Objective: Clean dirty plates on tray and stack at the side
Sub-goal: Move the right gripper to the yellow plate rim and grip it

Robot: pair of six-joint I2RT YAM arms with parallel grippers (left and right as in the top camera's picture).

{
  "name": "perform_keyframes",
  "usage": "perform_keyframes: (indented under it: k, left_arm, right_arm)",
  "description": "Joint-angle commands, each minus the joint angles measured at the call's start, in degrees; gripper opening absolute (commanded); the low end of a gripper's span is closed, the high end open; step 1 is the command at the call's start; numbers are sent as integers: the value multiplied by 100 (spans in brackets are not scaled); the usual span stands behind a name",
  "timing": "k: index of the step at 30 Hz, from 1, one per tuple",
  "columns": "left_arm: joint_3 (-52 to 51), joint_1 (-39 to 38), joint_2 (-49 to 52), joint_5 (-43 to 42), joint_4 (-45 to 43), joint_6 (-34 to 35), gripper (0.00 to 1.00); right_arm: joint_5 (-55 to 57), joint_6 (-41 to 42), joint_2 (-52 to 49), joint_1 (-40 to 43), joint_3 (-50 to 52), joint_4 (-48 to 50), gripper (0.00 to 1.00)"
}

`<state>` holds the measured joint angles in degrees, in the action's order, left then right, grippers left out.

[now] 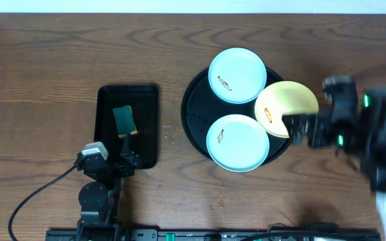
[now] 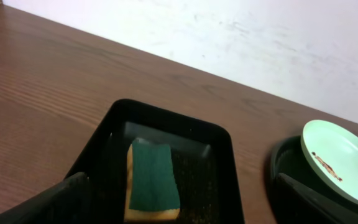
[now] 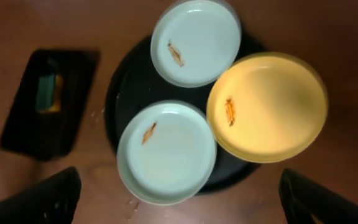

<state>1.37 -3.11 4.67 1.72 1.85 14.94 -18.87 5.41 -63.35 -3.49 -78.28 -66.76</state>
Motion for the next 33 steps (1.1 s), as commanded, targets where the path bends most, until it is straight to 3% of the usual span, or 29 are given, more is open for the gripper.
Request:
perform_keyframes:
  k: [1, 2, 5, 6, 7, 8, 16, 20, 22, 26, 30, 33]
  left_arm:
    - [-114, -13, -20, 133, 205, -92, 92]
    - [-114, -13, -20, 133, 205, -92, 92]
    - [-114, -13, -20, 133, 205, -92, 92]
    - [-114, -13, -20, 133, 205, -92, 92]
    - [-114, -13, -20, 133, 205, -92, 92]
    - [-114, -13, -20, 133, 203, -92, 92]
    - [-114, -13, -20, 133, 205, -92, 92]
    - [-114, -13, -20, 133, 203, -92, 92]
    - [-114, -13, -20, 133, 203, -92, 92]
    - [-114, -13, -20, 133, 205, -92, 92]
    - [-114, -13, -20, 133, 203, -92, 92]
    - [-114, -13, -20, 133, 203, -92, 92]
  right_arm:
    - [-907, 37, -942, 46, -857, -697, 99]
    - [-1158, -37, -1115, 39, -931, -813, 99]
    - [-1241, 111, -1497, -101, -815, -1032, 47]
    - [-1150, 236, -1567, -177, -710, -1062, 23]
    - [-977, 457, -1613, -271, -570, -1064, 12]
    - [-726, 734, -1633, -387, -389, -1043, 9]
    - [1403, 2382, -1631, -1550, 1198, -391, 16]
    - [1727, 2765, -1633, -1770, 1862, 302, 40]
    - [1779, 2903, -1639, -1725, 2184, 675, 45]
    - [1777, 2931, -1644, -1528, 2621, 1305, 45]
    - [1475, 2929, -1648, -1425, 3108, 2168, 35]
    - [1187, 2929, -1648, -1453, 3401, 2651, 34]
